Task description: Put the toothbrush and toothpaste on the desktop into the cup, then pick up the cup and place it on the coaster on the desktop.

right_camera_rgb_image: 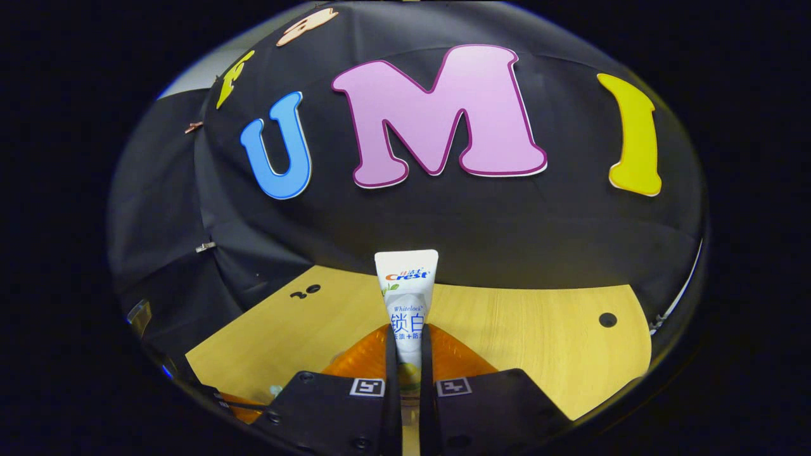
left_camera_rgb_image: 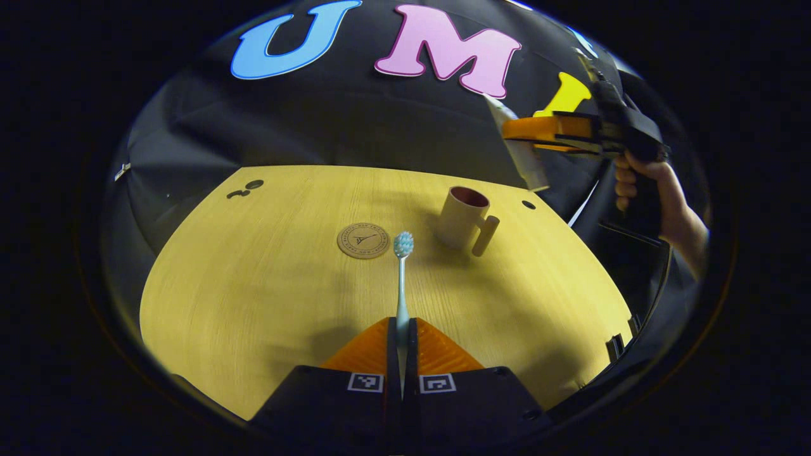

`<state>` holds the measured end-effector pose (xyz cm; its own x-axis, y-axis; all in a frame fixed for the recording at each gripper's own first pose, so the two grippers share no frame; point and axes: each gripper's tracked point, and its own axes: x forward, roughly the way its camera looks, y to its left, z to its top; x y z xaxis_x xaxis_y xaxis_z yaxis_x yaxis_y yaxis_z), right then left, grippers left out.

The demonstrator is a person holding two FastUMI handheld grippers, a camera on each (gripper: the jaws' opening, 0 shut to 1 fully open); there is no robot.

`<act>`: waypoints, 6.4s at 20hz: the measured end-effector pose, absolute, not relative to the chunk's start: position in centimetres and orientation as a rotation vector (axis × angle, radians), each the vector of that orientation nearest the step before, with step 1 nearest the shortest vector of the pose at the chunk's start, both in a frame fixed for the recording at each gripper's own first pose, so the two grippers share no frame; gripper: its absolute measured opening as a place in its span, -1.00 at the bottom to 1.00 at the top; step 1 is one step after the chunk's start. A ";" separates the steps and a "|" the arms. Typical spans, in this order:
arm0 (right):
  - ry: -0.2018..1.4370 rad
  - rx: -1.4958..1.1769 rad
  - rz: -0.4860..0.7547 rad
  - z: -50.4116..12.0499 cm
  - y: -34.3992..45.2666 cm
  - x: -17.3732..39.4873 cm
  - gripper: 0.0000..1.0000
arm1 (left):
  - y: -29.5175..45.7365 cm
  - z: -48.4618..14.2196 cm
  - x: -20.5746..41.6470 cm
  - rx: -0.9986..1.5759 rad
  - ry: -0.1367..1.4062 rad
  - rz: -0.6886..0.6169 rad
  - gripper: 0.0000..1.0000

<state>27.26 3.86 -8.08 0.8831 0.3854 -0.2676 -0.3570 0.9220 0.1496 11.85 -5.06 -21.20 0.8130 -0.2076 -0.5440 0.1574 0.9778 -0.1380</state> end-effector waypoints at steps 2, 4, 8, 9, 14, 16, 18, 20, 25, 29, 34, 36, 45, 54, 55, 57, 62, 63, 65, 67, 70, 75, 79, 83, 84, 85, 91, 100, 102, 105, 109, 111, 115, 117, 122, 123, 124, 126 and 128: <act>0.263 0.115 0.380 -8.5 3.8 28.9 -0.71 | -5.5 -21.0 11.8 -0.086 0.589 -0.199 -0.87; 0.224 0.132 0.376 -8.7 3.8 30.9 -0.71 | -6.2 -20.4 11.8 -0.092 0.578 -0.199 -0.88; 0.209 0.149 0.384 -10.6 4.3 33.2 -0.71 | -7.0 -18.8 12.5 -0.137 0.550 -0.182 -0.87; 0.211 0.139 0.386 -11.4 4.3 33.5 -0.71 | -7.1 -18.2 12.8 -0.151 0.536 -0.178 -0.87; 0.225 0.129 0.405 -14.6 5.1 34.3 -0.71 | -7.3 -16.3 14.1 -0.227 0.487 -0.157 -0.87; 0.236 0.126 0.405 -15.9 5.3 34.4 -0.70 | -7.2 -16.0 14.2 -0.246 0.477 -0.146 -0.87; 0.245 0.124 0.405 -16.9 5.3 34.5 -0.70 | -7.1 -16.2 14.1 -0.253 0.476 -0.138 -0.87; 0.261 0.125 0.400 -17.9 5.3 34.5 -0.67 | -7.3 -16.2 13.9 -0.258 0.477 -0.138 -0.87; 0.293 0.134 0.401 -19.5 4.8 34.0 -0.51 | -8.1 -16.5 13.4 -0.249 0.484 -0.146 -0.87; 0.327 0.146 0.411 -20.2 4.5 33.1 -0.10 | -9.3 -16.3 13.6 -0.234 0.472 -0.165 -0.87; 0.293 0.140 0.401 -17.9 2.9 31.4 0.99 | -11.4 -13.8 15.4 -0.257 0.403 -0.198 -0.87; 0.290 0.131 0.370 -17.4 1.0 30.6 0.96 | -12.2 -12.2 16.7 -0.256 0.356 -0.219 -0.87; 0.375 0.129 0.218 -18.7 -8.1 26.9 0.96 | -15.9 -5.0 25.5 -0.243 0.134 -0.346 -0.88; 0.428 0.120 0.147 -20.3 -12.3 24.1 0.96 | -20.2 -4.9 34.6 -0.168 -0.035 -0.424 -0.88; 0.429 0.117 0.145 -20.5 -12.5 23.9 0.96 | -20.2 -5.1 35.4 -0.151 -0.054 -0.417 -0.87; 0.436 0.112 0.147 -20.9 -12.6 23.5 0.96 | -20.4 -5.9 36.6 -0.133 -0.075 -0.411 -0.87; 0.468 0.094 0.167 -22.4 -11.8 22.8 0.96 | -20.4 -9.0 38.7 -0.133 -0.092 -0.403 -0.87; 0.474 0.095 0.172 -22.7 -11.6 22.4 0.96 | -20.5 -9.5 38.8 -0.130 -0.094 -0.406 -0.85; 0.490 0.088 0.182 -23.5 -11.1 21.9 0.96 | -20.6 -10.2 38.8 -0.129 -0.102 -0.408 -0.84; 0.501 0.080 0.185 -24.2 -10.9 21.7 0.96 | -20.5 -10.7 38.9 -0.132 -0.114 -0.395 -0.78; 0.513 0.075 0.176 -24.8 -10.9 21.5 0.97 | -20.8 -11.6 38.6 -0.145 -0.116 -0.398 -0.70; 0.522 0.080 0.154 -25.0 -11.2 21.4 0.97 | -21.4 -12.5 37.1 -0.106 -0.083 -0.424 0.05; 0.520 0.101 0.132 -24.7 -11.1 21.6 0.96 | -20.5 -12.2 35.4 -0.080 -0.059 -0.397 0.80; 0.522 0.125 0.125 -24.1 -10.5 21.9 0.96 | -18.0 -10.9 33.6 -0.085 -0.055 -0.358 0.91; 0.519 0.124 0.125 -23.8 -10.3 22.1 0.96 | -17.2 -10.6 33.2 -0.092 -0.058 -0.346 0.92; 0.514 0.123 0.128 -23.4 -10.0 22.2 0.96 | -16.3 -10.2 32.7 -0.097 -0.061 -0.334 0.92; 0.484 0.142 0.156 -20.4 -7.6 23.5 0.96 | -11.1 -9.9 29.3 -0.110 -0.019 -0.245 0.92; 0.617 0.170 0.277 -17.1 -2.1 26.1 0.95 | -2.6 -11.2 23.4 -0.164 0.077 -0.068 0.92; 0.695 0.155 0.303 -17.4 -1.4 26.3 0.95 | -0.7 -11.4 22.4 -0.199 0.091 -0.030 0.92; 0.814 0.116 0.335 -18.5 -0.5 26.4 0.95 | 2.8 -12.3 21.2 -0.250 0.116 0.050 0.92; 0.927 0.066 0.371 -20.1 1.4 26.3 0.95 | 7.2 -13.1 18.9 -0.287 0.130 0.132 0.92; 0.998 0.052 0.376 -21.9 2.4 26.3 0.95 | 9.2 -13.6 17.8 -0.281 0.147 0.167 0.92; 1.075 0.033 0.358 -24.7 4.0 27.1 0.96 | 11.7 -14.9 15.0 -0.283 0.180 0.219 0.92; 1.105 0.021 0.348 -25.7 4.6 27.5 0.96 | 12.5 -15.9 13.8 -0.288 0.208 0.239 0.93; 1.167 -0.021 0.314 -28.0 4.7 28.0 1.00 | 13.2 -18.3 11.4 -0.302 0.277 0.252 0.92; 1.172 -0.028 0.312 -28.2 4.8 28.0 1.00 | 13.2 -18.6 11.1 -0.303 0.287 0.252 0.92; 1.176 -0.039 0.311 -28.6 4.8 28.0 1.00 | 13.1 -18.9 10.9 -0.304 0.296 0.250 0.92; 1.183 -0.054 0.307 -29.0 4.7 28.1 1.00 | 13.2 -19.3 10.8 -0.306 0.309 0.248 0.92; 1.188 -0.049 0.300 -29.2 4.7 28.2 0.92 | 12.8 -19.3 10.7 -0.308 0.315 0.240 0.92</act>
<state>28.21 4.70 -29.20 0.3389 0.2048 -0.9183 -0.2557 0.9593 0.1196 10.67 12.84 -19.27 0.9234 0.1825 -0.3377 -0.2775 0.9253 -0.2585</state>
